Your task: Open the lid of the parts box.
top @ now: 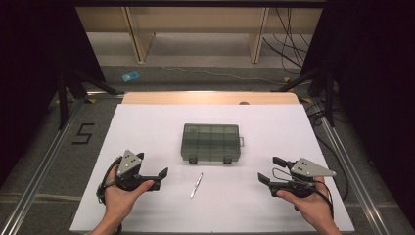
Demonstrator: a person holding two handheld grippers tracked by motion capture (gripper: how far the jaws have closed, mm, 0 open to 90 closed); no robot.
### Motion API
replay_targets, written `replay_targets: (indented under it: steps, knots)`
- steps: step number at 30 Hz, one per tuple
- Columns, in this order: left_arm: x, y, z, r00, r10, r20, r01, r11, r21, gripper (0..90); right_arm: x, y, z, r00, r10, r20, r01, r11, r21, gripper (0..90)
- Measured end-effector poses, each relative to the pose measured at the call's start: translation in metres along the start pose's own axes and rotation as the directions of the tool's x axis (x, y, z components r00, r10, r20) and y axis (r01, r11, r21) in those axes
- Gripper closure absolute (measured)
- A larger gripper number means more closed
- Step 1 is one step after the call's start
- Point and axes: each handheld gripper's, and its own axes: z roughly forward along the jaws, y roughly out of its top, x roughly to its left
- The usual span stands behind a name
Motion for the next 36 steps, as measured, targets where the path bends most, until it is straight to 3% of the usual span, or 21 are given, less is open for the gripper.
replay_targets:
  steps: [4, 6, 7, 8, 10, 13, 14, 15, 17, 18, 19, 22, 23, 25, 28, 30, 32, 33, 34, 35, 36]
  knots:
    - [-0.002, 0.003, 0.001, 0.9999, -0.012, -0.011, 0.012, 0.9999, 0.002, 0.0, -0.003, 0.001, -0.002, 0.9998, -0.014, 0.015, 0.014, 1.000, 0.026, 19.8]
    - [-0.001, 0.009, 0.001, 0.9998, -0.012, -0.017, 0.011, 0.9999, -0.012, 0.1, -0.005, 0.000, 0.001, 0.9995, -0.028, 0.013, 0.028, 0.999, -0.018, 19.8]
    - [-0.001, 0.011, 0.002, 0.9997, -0.020, -0.013, 0.019, 0.9995, -0.023, 0.2, -0.004, 0.001, -0.001, 0.9998, -0.007, 0.017, 0.007, 1.000, 0.021, 19.8]
    - [-0.001, 0.014, 0.003, 0.9998, -0.013, -0.015, 0.013, 0.9995, -0.028, 0.9, -0.005, 0.000, 0.002, 1.0000, -0.003, 0.005, 0.003, 1.000, -0.010, 19.8]
    - [-0.001, 0.019, 0.004, 0.9996, -0.007, -0.026, 0.007, 0.9996, -0.027, 5.3, -0.007, 0.004, 0.001, 0.9995, -0.020, 0.026, 0.019, 1.000, 0.015, 20.5]
    - [-0.001, 0.029, 0.009, 0.9998, 0.010, -0.018, -0.011, 0.9992, -0.038, 25.1, -0.008, 0.009, 0.005, 0.9998, -0.010, 0.019, 0.010, 1.000, -0.002, 23.0]
    - [-0.002, 0.032, 0.011, 0.9992, 0.028, -0.030, -0.029, 0.9992, -0.026, 34.2, -0.009, 0.012, 0.004, 0.9992, -0.021, 0.033, 0.020, 1.000, 0.024, 25.4]
    - [-0.002, 0.036, 0.015, 0.9977, 0.049, -0.047, -0.049, 0.9988, -0.001, 42.7, -0.010, 0.014, 0.009, 0.9981, -0.040, 0.046, 0.041, 0.999, -0.017, 30.4]
    - [-0.002, 0.038, 0.018, 0.9972, 0.051, -0.055, -0.050, 0.9985, 0.021, 55.2, -0.013, 0.016, 0.012, 0.9979, -0.052, 0.038, 0.053, 0.998, -0.024, 36.3]
    - [0.001, 0.041, 0.024, 0.9971, 0.043, -0.063, -0.039, 0.9978, 0.053, 63.0, -0.014, 0.020, 0.012, 0.9981, -0.050, 0.036, 0.048, 0.998, 0.036, 50.5]
    - [0.001, 0.041, 0.024, 0.9971, 0.043, -0.063, -0.039, 0.9978, 0.053, 68.8, -0.016, 0.021, 0.018, 0.9977, -0.063, 0.026, 0.063, 0.998, 0.010, 58.9]
    - [0.010, 0.040, 0.042, 0.9948, 0.077, -0.067, -0.066, 0.9860, 0.153, 83.1, -0.019, 0.025, 0.026, 0.9949, -0.091, 0.043, 0.088, 0.993, 0.076, 77.8]
    - [0.015, 0.041, 0.045, 0.9894, 0.134, -0.056, -0.119, 0.9683, 0.220, 86.3, -0.020, 0.026, 0.029, 0.9945, -0.096, 0.042, 0.092, 0.992, 0.091, 82.5]
    - [0.018, 0.036, 0.059, 0.9914, 0.128, -0.027, -0.118, 0.9618, 0.247, 89.4, -0.023, 0.026, 0.038, 0.9951, -0.090, 0.042, 0.085, 0.991, 0.108, 89.7]
    - [0.020, 0.032, 0.073, 0.9887, 0.149, 0.016, -0.148, 0.9487, 0.279, 89.8, -0.028, 0.025, 0.050, 0.9962, -0.075, 0.044, 0.068, 0.987, 0.147, 90.0]
    - [0.017, 0.028, 0.085, 0.9909, 0.133, 0.022, -0.134, 0.9494, 0.284, 89.9, -0.031, 0.023, 0.059, 0.9965, -0.068, 0.049, 0.058, 0.982, 0.178, 90.0]
    - [0.018, 0.027, 0.090, 0.9826, 0.180, 0.045, -0.185, 0.9273, 0.325, 89.9, -0.033, 0.020, 0.067, 0.9981, -0.048, 0.038, 0.039, 0.978, 0.207, 90.0]
    - [0.017, 0.025, 0.095, 0.9839, 0.173, 0.044, -0.178, 0.9346, 0.308, 89.9, -0.034, 0.018, 0.070, 0.9979, -0.053, 0.038, 0.044, 0.976, 0.213, 90.0]
    - [0.018, 0.024, 0.097, 0.9781, 0.197, 0.066, -0.208, 0.9186, 0.336, 89.9, -0.034, 0.017, 0.073, 0.9986, -0.046, 0.028, 0.038, 0.973, 0.229, 90.0]
    - [0.017, 0.023, 0.100, 0.9811, 0.181, 0.066, -0.193, 0.9249, 0.328, 89.9, -0.034, 0.015, 0.077, 0.9988, -0.044, 0.023, 0.037, 0.970, 0.242, 90.0]
    - [0.018, 0.023, 0.101, 0.9749, 0.208, 0.081, -0.223, 0.9144, 0.338, 89.9, -0.034, 0.015, 0.080, 0.9986, -0.051, 0.017, 0.045, 0.968, 0.248, 90.0]
